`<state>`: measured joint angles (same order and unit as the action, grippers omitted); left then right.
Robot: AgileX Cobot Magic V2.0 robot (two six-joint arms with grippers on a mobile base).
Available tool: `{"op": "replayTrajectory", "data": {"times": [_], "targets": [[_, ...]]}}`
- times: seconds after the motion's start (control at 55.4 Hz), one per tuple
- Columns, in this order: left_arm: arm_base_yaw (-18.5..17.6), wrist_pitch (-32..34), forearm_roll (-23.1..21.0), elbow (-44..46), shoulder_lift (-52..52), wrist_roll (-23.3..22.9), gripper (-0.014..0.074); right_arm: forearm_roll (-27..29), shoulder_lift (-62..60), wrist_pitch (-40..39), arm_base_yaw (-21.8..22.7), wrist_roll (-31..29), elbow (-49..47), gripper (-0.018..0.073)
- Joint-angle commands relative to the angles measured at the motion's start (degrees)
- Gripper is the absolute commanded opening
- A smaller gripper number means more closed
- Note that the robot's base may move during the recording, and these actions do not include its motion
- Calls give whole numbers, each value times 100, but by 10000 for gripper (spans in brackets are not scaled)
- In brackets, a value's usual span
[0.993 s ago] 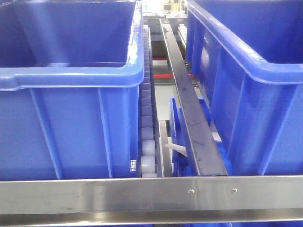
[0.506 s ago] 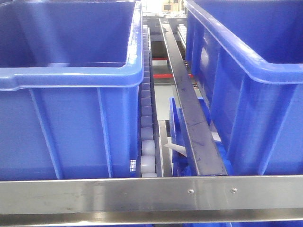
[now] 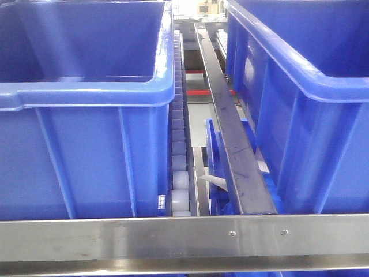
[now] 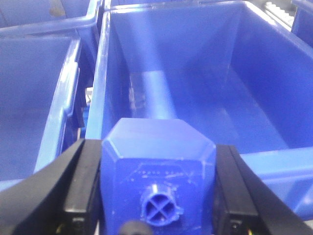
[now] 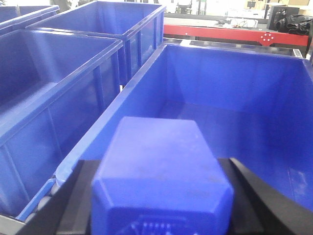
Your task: Pick and sort blue part to right shelf
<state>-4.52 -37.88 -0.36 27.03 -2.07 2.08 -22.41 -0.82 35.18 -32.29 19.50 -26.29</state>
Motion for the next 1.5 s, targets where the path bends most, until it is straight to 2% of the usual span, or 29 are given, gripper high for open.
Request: {"op": "replayTrajectory", "data": {"times": [0.0,0.235,0.325,0.506,0.578,0.722,0.921,1.102,1.264,1.481], "targets": [[11,758,-20,282,-135,12,358,-151,89,-506,15,-30,-154,206],[11,669,-181,1215,-1228,34,358,-151,89,-506,15,-30,-154,206],[11,632,-589,1735,-2074,138,358,-151,89,-506,15,-30,-154,206],[11,594,-1756,2441,-3787,1079,358,-151,89,-506,15,-30,-154,206],[11,594,-1969,2689,-4507,1267,358,-151,89,-506,15,-30,-154,206],[-90,569,-1993,3306,-5967,1347,358,-151,89,-506,15,-30,-154,206],[-513,340,-1981,4348,-7867,1347,358,-151,89,-506,15,-30,-154,206],[-630,-154,-1981,5332,-9337,1318,358,-151,89,-506,15,-30,-154,206],[-630,-238,-1981,5686,-10022,1311,358,-151,89,-506,15,-30,-154,206],[-630,-190,-1772,5686,-10179,1311,369,-151,89,-506,15,-30,-154,206]]}}
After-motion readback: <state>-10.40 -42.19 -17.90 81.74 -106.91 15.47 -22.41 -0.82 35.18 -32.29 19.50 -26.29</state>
